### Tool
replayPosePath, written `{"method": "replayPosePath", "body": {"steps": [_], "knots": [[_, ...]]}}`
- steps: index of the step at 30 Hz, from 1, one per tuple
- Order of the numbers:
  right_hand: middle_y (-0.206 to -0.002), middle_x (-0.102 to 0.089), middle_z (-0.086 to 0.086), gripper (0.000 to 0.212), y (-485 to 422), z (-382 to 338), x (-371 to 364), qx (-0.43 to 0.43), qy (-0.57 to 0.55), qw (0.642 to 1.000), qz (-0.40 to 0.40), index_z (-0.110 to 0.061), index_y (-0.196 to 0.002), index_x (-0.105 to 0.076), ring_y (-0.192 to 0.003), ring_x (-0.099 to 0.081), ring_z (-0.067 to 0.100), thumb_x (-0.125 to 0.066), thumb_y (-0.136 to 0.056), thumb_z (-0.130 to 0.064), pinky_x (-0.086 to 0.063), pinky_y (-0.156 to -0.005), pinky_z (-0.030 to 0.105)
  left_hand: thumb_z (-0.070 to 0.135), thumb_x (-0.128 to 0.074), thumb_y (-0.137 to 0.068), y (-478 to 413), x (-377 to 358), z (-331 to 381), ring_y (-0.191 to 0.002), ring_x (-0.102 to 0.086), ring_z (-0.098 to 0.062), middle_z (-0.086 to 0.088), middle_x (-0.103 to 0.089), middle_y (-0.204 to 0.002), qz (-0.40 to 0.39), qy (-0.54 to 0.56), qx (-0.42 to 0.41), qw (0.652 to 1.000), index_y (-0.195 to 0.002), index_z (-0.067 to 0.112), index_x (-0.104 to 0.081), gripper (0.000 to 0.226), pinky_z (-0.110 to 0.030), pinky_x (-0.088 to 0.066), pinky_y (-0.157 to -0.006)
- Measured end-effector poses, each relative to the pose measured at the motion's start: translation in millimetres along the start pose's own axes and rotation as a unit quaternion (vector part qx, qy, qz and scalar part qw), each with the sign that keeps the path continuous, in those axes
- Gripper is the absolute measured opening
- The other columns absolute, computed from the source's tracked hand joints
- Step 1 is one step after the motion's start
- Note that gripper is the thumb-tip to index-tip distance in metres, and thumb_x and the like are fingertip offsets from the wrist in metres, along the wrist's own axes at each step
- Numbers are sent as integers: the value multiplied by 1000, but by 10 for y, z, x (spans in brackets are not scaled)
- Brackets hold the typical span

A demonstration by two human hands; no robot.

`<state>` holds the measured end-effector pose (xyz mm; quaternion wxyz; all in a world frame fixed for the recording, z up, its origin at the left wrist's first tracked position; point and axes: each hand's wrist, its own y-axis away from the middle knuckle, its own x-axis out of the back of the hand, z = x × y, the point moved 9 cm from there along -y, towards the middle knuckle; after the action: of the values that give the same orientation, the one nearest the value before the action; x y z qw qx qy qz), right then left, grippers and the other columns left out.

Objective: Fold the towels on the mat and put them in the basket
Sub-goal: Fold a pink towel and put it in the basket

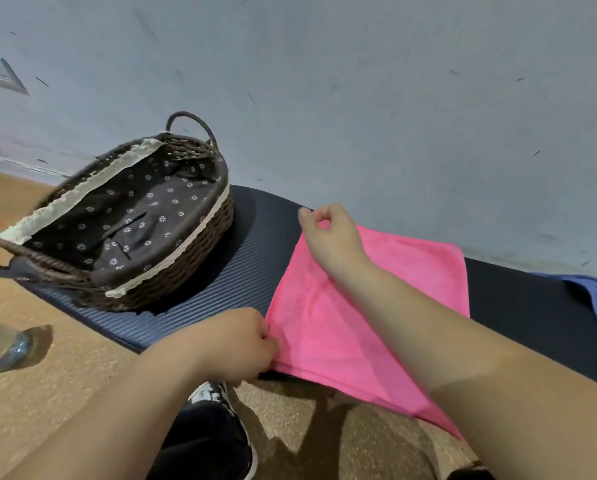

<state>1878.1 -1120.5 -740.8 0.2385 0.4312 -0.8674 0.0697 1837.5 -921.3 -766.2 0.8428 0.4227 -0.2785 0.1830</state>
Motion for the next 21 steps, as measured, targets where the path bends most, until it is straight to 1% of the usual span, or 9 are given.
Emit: {"method": "replayPosePath", "body": {"steps": [2,5,7,9,11,14,16,17,21], "knots": [[-87,-60,-16,15,60,-53,174,37,-10,999,0,-22,-92,-58,-88,-57,9,-59,-99,-34,-42,-82,27,36,-49,-100,-38,-4,-57,-63,-70,-23,-10,-77,-78,2,-25,14,1000,-83,5,-74,43,-36,-60,-71],[-96,-66,-11,9,230,-97,515,59,53,996,-34,-20,-97,-62,-94,-61,11,-57,-100,-26,-43,-78,19,36,-53,-98,-78,23,-119,-54,-66,-22,-9,-77,-72,10,-26,42,999,-80,3,-74,43,-27,-54,-55],[-110,-69,-4,14,395,-21,708,39,142,985,-90,-19,-106,-66,-106,-64,17,-57,-100,-29,-43,-83,23,41,-57,-96,-90,59,-133,-49,-62,-16,-6,-76,-67,27,-44,55,997,-75,7,-72,43,-24,-49,-51],[-132,-64,1,33,606,146,868,-5,238,959,-156,-20,-127,-63,-123,-59,21,-56,-100,-37,-41,-95,25,51,-61,-91,-98,131,-137,-56,-66,-17,-5,-76,-68,72,-78,64,992,-74,9,-70,46,-30,-55,-57],[-155,-46,7,59,833,373,956,-41,320,920,-221,-17,-151,-44,-141,-45,25,-52,-101,-48,-36,-113,29,62,-63,-85,-99,235,-128,-66,-66,-16,-2,-71,-71,137,-120,67,981,-77,14,-66,48,-35,-56,-65],[-172,2,9,84,1126,798,929,-46,434,858,-271,-24,-164,-5,-159,1,30,-38,-99,-67,-9,-128,44,66,-68,-80,-76,295,-87,-73,-61,-14,4,-65,-78,192,-120,64,972,-82,21,-56,46,-34,-51,-64],[-167,30,5,87,1244,1049,886,-41,451,853,-260,-32,-162,15,-154,27,28,-28,-98,-72,7,-127,47,59,-72,-82,-103,258,-58,-73,-60,-15,2,-65,-77,200,-93,54,974,-81,18,-58,43,-34,-50,-64],[-163,37,3,86,1273,1116,866,-27,453,856,-249,-34,-159,21,-150,35,27,-23,-97,-74,13,-126,47,53,-73,-84,-120,229,-35,-72,-61,-15,1,-66,-75,201,-80,44,975,-79,16,-60,39,-33,-49,-63],[-159,44,1,83,1304,1187,886,22,452,866,-213,-38,-157,26,-144,45,23,-13,-95,-77,20,-123,48,42,-71,-89,-125,241,12,-67,-63,-15,1,-66,-72,216,-37,10,976,-76,17,-58,31,-35,-51,-62]]}}
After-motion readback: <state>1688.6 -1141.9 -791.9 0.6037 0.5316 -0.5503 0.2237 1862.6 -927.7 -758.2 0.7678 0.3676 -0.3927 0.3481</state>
